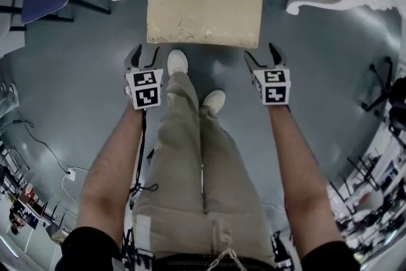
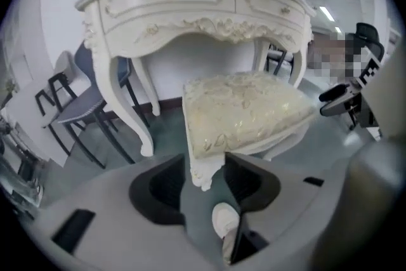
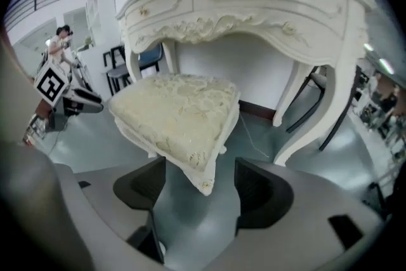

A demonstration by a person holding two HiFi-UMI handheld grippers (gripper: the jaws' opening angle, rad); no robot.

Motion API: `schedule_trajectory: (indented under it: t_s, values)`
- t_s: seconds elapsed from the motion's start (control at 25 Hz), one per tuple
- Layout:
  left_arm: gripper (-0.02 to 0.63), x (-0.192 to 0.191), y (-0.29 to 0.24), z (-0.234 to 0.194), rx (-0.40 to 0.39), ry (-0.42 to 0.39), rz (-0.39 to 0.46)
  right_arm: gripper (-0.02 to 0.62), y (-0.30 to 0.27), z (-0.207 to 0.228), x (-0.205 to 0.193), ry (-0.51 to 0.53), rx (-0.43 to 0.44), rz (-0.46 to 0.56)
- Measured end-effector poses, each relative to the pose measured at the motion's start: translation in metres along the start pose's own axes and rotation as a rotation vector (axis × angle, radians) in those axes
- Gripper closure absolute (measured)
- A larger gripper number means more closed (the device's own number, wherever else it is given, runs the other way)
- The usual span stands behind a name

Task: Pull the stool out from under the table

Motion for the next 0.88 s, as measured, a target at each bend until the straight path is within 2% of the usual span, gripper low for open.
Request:
schedule_trajectory:
  t_s: [0.04,0.08,0.12,0.24,0.32,0.4,0.6,0.88]
  values:
    - [0.463,0.009,0.019,0.001,0.013,0.011,0.054,0.27,0.017,0.002,0.005,-0.033,-0.014,0.057]
    - [0.557,0.021,0.04,0.003,0.017,0.02,0.112,0.429,0.037,0.002,0.014,-0.069,-0.018,0.124]
    - [0.591,0.034,0.06,0.007,0.009,0.035,0.168,0.592,0.058,0.001,0.025,-0.1,-0.008,0.193]
    - [0.603,0.078,0.121,0.019,-0.044,0.081,0.329,0.593,0.108,-0.007,0.056,-0.112,0.054,0.344]
    - [0.603,0.105,0.153,0.025,-0.056,0.045,0.431,0.594,0.135,-0.01,0.075,-0.075,0.064,0.411]
    - [0.603,0.125,0.173,0.029,-0.051,0.007,0.494,0.594,0.156,-0.014,0.093,-0.034,0.062,0.464]
    - [0.603,0.145,0.179,0.036,-0.044,-0.014,0.519,0.594,0.181,-0.035,0.124,-0.008,0.081,0.527]
    - [0.603,0.159,0.167,0.042,-0.081,-0.092,0.523,0.594,0.166,-0.044,0.135,-0.02,0.079,0.539]
Point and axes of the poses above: the fingertips, and each gripper's own axes: y backward along the fingers, z to its right, x out of its top, the point moved 7 cm from there along y, backward along the fingers, and after that the axes turned 5 degrees about z, right-handed, at the moved point
